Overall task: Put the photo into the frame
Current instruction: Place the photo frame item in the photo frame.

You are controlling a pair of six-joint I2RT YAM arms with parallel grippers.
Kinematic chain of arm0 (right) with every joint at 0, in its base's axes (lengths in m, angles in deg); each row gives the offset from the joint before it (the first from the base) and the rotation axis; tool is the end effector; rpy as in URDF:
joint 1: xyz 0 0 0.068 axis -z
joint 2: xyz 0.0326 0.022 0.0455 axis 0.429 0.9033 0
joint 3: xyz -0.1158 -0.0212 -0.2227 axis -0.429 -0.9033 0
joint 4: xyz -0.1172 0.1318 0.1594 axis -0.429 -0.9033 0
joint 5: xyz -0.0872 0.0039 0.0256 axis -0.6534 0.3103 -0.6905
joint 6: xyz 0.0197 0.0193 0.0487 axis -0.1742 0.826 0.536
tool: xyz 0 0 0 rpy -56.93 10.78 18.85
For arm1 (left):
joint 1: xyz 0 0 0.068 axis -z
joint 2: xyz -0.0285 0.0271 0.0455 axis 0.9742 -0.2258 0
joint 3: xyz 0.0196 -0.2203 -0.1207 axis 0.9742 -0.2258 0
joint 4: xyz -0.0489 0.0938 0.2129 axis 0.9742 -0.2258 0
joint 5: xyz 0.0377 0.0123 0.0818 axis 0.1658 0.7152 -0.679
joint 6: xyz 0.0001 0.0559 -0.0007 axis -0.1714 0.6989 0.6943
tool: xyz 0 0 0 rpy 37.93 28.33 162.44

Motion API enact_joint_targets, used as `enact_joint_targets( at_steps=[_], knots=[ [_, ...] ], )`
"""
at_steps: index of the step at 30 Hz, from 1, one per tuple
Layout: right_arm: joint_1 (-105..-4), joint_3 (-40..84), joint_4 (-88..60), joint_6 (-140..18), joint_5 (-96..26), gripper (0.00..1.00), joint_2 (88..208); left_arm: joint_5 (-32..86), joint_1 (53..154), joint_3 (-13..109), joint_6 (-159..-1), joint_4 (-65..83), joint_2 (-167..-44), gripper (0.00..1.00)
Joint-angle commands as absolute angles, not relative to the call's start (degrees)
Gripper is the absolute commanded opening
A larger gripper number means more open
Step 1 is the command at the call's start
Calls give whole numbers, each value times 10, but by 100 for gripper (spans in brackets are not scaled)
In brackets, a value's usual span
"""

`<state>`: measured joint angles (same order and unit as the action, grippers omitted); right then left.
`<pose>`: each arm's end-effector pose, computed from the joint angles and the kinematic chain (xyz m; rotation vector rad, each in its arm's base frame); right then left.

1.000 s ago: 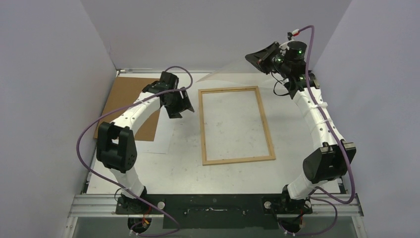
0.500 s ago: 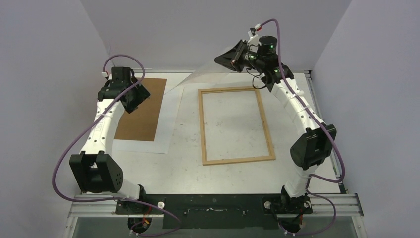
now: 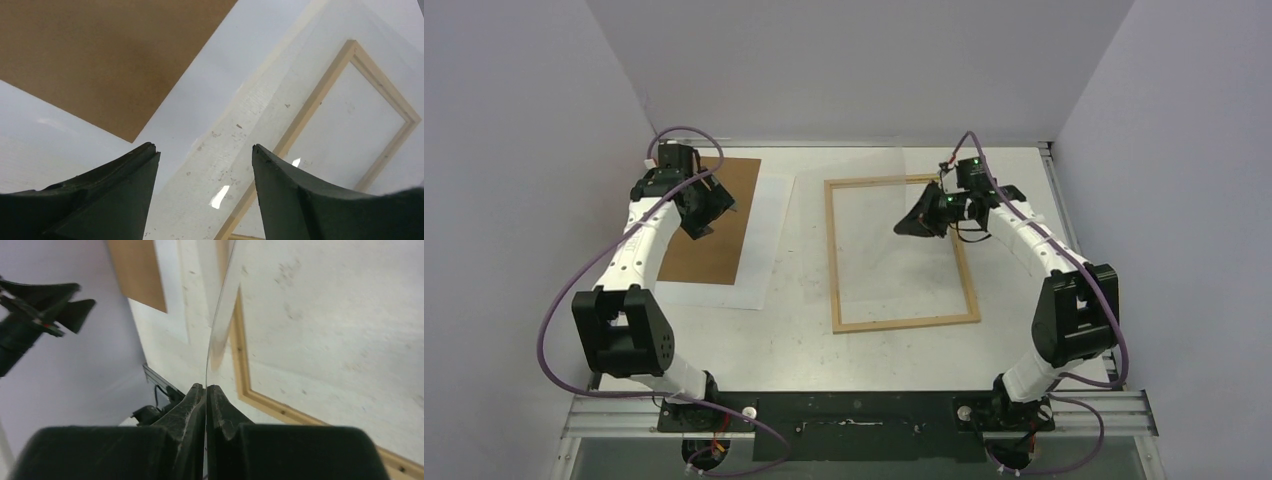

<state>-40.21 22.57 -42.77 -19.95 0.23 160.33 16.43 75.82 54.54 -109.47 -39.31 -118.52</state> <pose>0.3149 0.1100 0.2716 0.3456 2.5421 1.3612 0.3036 0.0076 0.2837 -0.9447 2.3817 -0.2161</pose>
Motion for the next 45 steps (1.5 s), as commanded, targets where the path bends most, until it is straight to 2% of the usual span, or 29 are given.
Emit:
enact_joint_targets(
  at_steps=[1, 7, 11, 14, 18, 24, 28, 35, 45],
  knots=[
    [-376, 168, -521, -288, 7, 0, 1538, 262, 757, 538, -1075, -334, -1203, 69],
    [-345, 121, -574, -372, -27, 0, 1549, 392, 774, 488, -1043, -271, -1232, 81],
    [-328, 106, -593, -436, -52, 0, 1557, 410, 805, 468, -1028, -256, -1258, 81],
    [-325, 77, -553, -436, -45, 0, 1545, 455, 823, 448, -1043, -222, -1285, 81],
    [-326, 30, -482, -407, -27, 0, 1526, 449, 858, 423, -1063, -188, -1316, 80],
    [-325, -13, -399, -383, -18, 13, 1521, 370, 920, 460, -1035, -212, -1403, 72],
    [-325, -37, -321, -359, -5, 25, 1531, 313, 927, 474, -1022, -243, -1426, 68],
    [-328, -39, -229, -322, 9, 45, 1586, 290, 928, 500, -980, -293, -1462, 64],
    [-340, 23, -128, -285, 8, 49, 1678, 282, 928, 515, -954, -303, -1483, 60]
  ],
)
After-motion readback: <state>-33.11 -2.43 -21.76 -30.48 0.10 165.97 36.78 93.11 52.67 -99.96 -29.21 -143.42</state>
